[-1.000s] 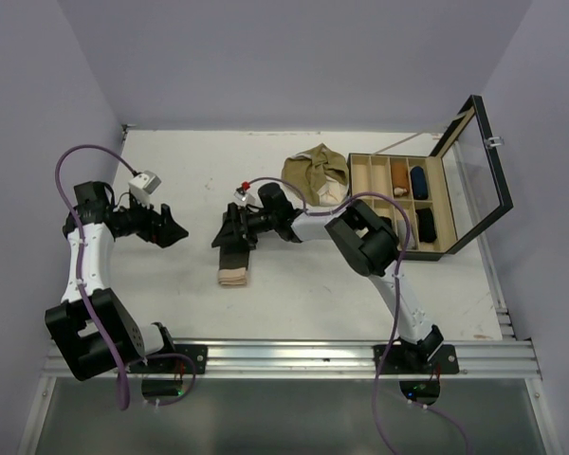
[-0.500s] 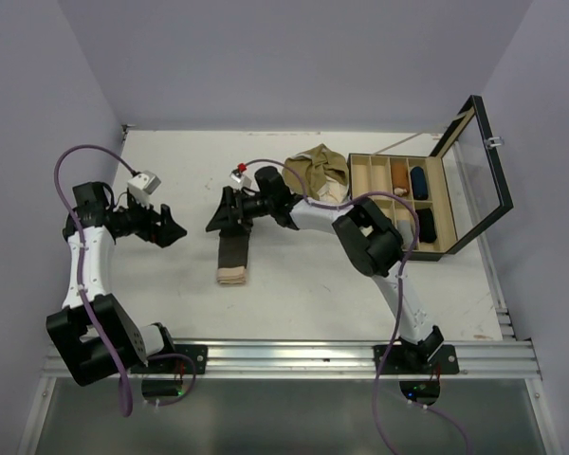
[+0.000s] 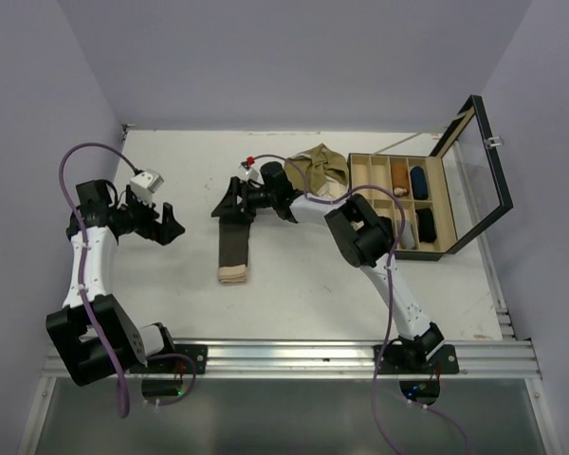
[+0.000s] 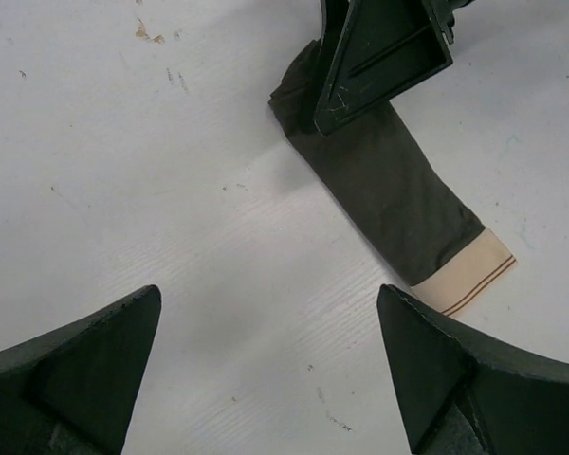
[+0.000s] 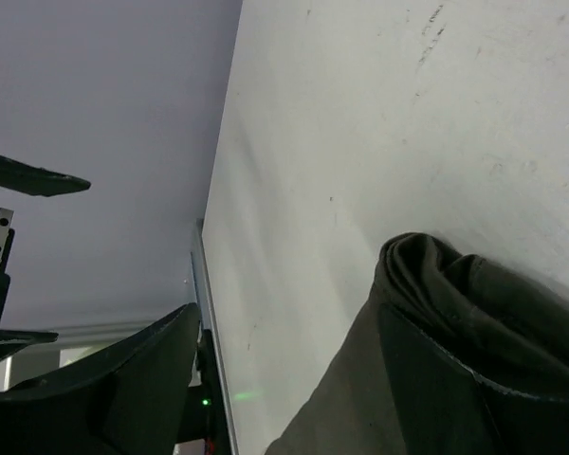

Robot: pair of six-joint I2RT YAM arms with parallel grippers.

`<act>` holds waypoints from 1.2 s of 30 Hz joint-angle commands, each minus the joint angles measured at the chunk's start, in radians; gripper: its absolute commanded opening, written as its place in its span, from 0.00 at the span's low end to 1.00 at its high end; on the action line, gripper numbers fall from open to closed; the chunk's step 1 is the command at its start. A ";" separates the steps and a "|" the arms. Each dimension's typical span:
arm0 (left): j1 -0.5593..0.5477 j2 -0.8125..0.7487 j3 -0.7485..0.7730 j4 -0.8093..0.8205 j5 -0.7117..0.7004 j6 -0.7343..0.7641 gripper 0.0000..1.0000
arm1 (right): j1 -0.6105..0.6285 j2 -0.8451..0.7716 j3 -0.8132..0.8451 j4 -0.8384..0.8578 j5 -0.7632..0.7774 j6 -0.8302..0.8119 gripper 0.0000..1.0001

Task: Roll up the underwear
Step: Fold the underwear

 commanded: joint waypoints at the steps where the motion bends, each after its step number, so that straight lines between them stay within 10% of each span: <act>1: -0.010 -0.017 0.049 -0.006 0.007 0.038 1.00 | 0.007 0.021 0.039 -0.047 0.041 -0.051 0.80; 10: -0.033 -0.069 0.078 -0.032 0.068 0.129 1.00 | 0.010 -0.332 0.001 -0.240 0.012 -0.263 0.80; 17: -0.052 -0.116 0.073 0.132 -0.090 -0.131 1.00 | 0.054 -0.543 -0.322 -0.191 0.029 -0.174 0.67; 24: -0.036 -0.039 0.179 -0.050 0.131 0.085 1.00 | 0.130 -0.482 -0.493 0.000 0.004 -0.076 0.56; 36: -0.208 -0.326 -0.103 0.037 0.050 0.361 0.90 | 0.131 -0.273 -0.592 0.148 0.010 0.059 0.44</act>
